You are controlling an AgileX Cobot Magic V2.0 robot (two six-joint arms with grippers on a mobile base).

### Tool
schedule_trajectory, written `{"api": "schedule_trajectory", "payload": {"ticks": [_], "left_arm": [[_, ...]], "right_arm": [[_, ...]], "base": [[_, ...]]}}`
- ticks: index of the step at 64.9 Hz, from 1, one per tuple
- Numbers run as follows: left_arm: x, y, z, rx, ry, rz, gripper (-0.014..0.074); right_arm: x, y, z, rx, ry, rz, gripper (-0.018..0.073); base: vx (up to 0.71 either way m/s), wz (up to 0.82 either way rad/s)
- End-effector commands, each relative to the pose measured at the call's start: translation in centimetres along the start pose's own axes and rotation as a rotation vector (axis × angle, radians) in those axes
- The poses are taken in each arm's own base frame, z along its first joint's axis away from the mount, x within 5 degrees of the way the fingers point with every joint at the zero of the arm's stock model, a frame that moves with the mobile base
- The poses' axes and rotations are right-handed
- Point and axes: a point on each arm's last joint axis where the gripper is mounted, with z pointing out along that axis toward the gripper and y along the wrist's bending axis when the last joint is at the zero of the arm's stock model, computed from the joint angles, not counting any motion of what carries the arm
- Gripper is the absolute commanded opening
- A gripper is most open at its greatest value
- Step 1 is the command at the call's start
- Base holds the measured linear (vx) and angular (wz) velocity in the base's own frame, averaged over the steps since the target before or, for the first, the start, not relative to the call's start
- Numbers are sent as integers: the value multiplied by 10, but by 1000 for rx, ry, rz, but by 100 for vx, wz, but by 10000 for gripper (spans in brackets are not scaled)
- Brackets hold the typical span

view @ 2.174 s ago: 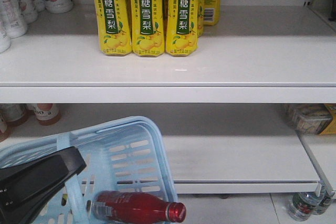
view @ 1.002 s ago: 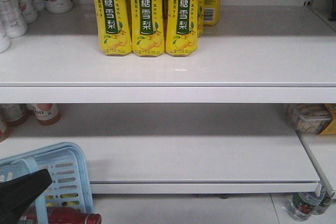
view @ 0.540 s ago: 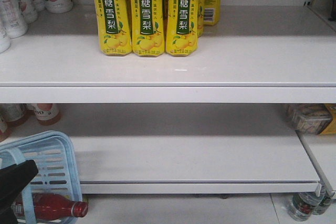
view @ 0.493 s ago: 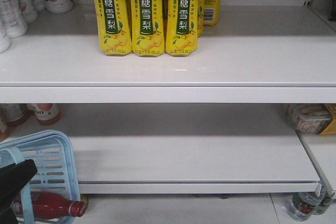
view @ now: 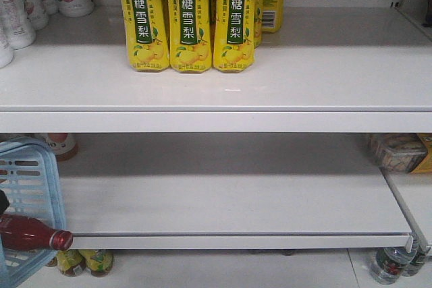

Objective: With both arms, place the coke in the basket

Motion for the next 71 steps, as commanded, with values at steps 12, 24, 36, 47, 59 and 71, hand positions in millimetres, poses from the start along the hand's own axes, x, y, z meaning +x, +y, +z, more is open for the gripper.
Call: {"api": "schedule_trajectory", "payload": {"ticks": [12, 24, 36, 47, 59, 71], "left_arm": [[-2, 7, -14, -28, -275, 30, -6], [21, 14, -19, -39, -322, 12, -6], [32, 16, -24, -32, -350, 13, -6], [35, 16, -29, -27, -367, 14, -6], [39, 21, -32, -89, -406, 17, -6], [53, 27, -32, -149, -419, 12, -6]], "right_arm": [[-13, 0, -4, 9, -78, 1, -5], [-13, 0, -4, 9, -78, 1, -5], [-13, 0, -4, 9, -78, 1, -5], [-13, 0, -4, 9, -78, 1, -5], [-13, 0, -4, 9, -78, 1, -5], [-13, 0, -4, 9, -78, 1, -5]], "base": [[0, 0], [0, 0], [0, 0], [0, 0], [0, 0], [0, 0]]}}
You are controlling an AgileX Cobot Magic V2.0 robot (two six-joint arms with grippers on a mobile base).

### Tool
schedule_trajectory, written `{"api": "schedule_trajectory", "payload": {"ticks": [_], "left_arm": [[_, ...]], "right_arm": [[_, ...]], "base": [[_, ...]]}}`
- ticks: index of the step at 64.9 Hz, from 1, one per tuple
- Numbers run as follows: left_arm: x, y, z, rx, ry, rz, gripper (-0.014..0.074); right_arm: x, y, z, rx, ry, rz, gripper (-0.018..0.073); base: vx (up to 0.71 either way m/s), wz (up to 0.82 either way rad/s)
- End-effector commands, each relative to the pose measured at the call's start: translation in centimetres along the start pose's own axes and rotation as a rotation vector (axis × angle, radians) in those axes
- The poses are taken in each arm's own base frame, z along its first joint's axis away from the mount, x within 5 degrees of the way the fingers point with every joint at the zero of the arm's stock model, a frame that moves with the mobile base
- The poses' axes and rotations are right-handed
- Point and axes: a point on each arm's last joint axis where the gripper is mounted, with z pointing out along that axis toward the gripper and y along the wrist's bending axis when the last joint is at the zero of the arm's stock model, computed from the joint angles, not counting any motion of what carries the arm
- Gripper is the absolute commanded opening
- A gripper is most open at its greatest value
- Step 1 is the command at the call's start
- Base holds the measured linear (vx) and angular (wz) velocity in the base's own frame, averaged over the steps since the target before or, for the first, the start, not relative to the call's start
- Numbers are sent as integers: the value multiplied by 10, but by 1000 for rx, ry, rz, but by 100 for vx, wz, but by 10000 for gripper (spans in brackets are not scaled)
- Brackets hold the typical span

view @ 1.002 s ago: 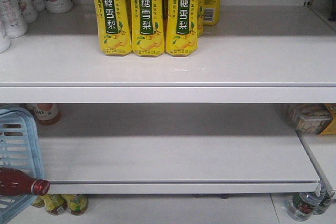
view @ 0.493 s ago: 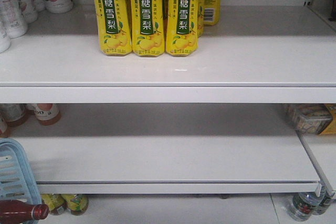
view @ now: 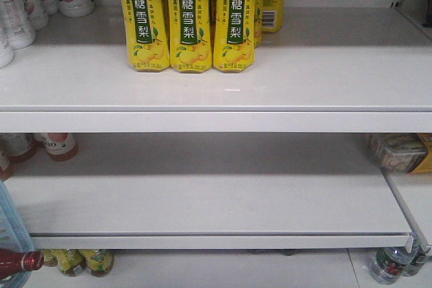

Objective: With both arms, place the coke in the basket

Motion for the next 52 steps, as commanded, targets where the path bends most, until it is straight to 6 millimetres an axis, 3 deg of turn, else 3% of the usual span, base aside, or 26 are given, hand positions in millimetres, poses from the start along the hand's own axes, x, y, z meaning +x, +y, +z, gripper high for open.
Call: {"api": "schedule_trajectory", "payload": {"ticks": [1, 20, 52], "left_arm": [[-18, -1, -4, -11, -185, 74, -6], [-6, 2, -2, -25, -110, 117, -6], [-7, 5, -2, -88, -129, 99, -6]], "right_arm": [[-13, 0, -4, 9, -82, 1, -5], [-13, 0, -4, 9, -82, 1, -5], [-13, 0, -4, 9, -82, 1, -5]], "base": [[0, 0], [0, 0], [0, 0]]}}
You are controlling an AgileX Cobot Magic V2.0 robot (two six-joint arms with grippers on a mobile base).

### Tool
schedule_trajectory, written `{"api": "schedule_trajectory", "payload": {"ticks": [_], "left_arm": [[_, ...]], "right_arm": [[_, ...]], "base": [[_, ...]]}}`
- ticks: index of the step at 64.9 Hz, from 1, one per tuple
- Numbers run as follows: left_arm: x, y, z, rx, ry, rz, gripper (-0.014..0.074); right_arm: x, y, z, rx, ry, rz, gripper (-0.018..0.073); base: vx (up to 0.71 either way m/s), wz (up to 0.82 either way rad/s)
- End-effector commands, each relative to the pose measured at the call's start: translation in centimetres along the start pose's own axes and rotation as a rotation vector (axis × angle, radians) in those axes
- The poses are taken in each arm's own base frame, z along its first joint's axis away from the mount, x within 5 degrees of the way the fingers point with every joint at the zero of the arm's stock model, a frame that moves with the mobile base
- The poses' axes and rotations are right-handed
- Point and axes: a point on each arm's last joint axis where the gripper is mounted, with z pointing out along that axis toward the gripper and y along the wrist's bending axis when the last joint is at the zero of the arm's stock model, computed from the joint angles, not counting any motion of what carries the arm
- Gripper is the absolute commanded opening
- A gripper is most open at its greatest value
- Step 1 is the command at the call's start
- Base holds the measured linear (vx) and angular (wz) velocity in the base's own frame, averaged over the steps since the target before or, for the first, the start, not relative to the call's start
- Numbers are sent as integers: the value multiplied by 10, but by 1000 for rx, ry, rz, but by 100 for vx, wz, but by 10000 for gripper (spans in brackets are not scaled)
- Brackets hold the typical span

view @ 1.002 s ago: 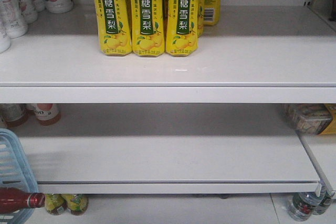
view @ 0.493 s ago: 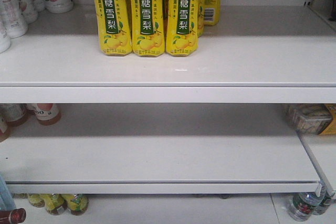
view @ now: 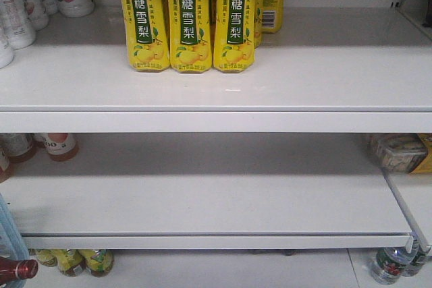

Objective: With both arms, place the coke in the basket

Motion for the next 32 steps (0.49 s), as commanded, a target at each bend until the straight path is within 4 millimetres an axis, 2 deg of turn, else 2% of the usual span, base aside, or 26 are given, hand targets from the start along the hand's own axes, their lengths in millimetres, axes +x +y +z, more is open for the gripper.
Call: {"api": "schedule_trajectory", "payload": {"ticks": [1, 32], "left_arm": [[-13, -1, -3, 3, -164, 51, -6], [-13, -1, -3, 9, -169, 5, -6]], "right_arm": [[-13, 0, -4, 9, -83, 1, -5], [-13, 0, -4, 9, -83, 1, -5]], "base": [[0, 0], [0, 0]]}}
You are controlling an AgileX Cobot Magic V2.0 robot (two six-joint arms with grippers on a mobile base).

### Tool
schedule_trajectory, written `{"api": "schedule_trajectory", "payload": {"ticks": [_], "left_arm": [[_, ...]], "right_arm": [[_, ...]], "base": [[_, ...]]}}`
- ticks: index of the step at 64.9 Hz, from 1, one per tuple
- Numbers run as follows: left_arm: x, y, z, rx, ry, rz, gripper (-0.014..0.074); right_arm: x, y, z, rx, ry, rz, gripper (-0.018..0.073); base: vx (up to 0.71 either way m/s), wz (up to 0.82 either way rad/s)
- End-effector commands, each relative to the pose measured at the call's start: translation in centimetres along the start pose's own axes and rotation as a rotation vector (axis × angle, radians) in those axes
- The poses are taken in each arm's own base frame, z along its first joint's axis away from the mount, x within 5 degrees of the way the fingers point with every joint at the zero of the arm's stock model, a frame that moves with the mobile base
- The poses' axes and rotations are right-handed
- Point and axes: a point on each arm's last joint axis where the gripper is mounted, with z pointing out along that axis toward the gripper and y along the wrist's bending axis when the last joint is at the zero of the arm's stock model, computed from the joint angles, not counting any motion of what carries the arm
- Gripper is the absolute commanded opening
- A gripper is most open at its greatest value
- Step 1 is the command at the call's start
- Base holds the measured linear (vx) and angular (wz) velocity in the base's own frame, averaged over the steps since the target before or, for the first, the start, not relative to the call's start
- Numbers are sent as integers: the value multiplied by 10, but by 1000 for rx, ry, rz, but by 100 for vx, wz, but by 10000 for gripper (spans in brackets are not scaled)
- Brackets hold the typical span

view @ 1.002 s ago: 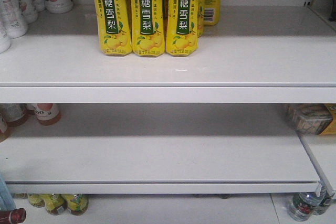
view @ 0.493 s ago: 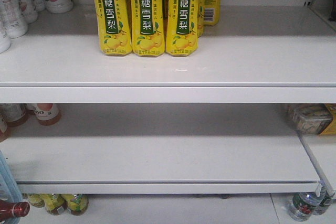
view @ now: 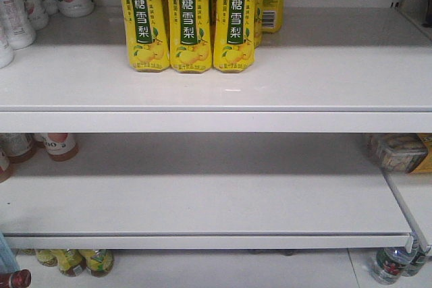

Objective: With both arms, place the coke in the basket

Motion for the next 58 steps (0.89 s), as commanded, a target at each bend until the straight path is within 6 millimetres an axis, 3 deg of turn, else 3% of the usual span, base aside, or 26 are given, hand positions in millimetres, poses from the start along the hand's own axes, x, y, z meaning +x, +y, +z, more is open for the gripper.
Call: {"api": "schedule_trajectory", "payload": {"ticks": [1, 58], "left_arm": [[-13, -3, -3, 38, -163, 77, -6], [-14, -4, -3, 40, -170, 93, -6]], "right_arm": [[-13, 0, -4, 9, -83, 1, -5], [-13, 0, -4, 9, -83, 1, -5]], "base": [[0, 0], [0, 0]]}}
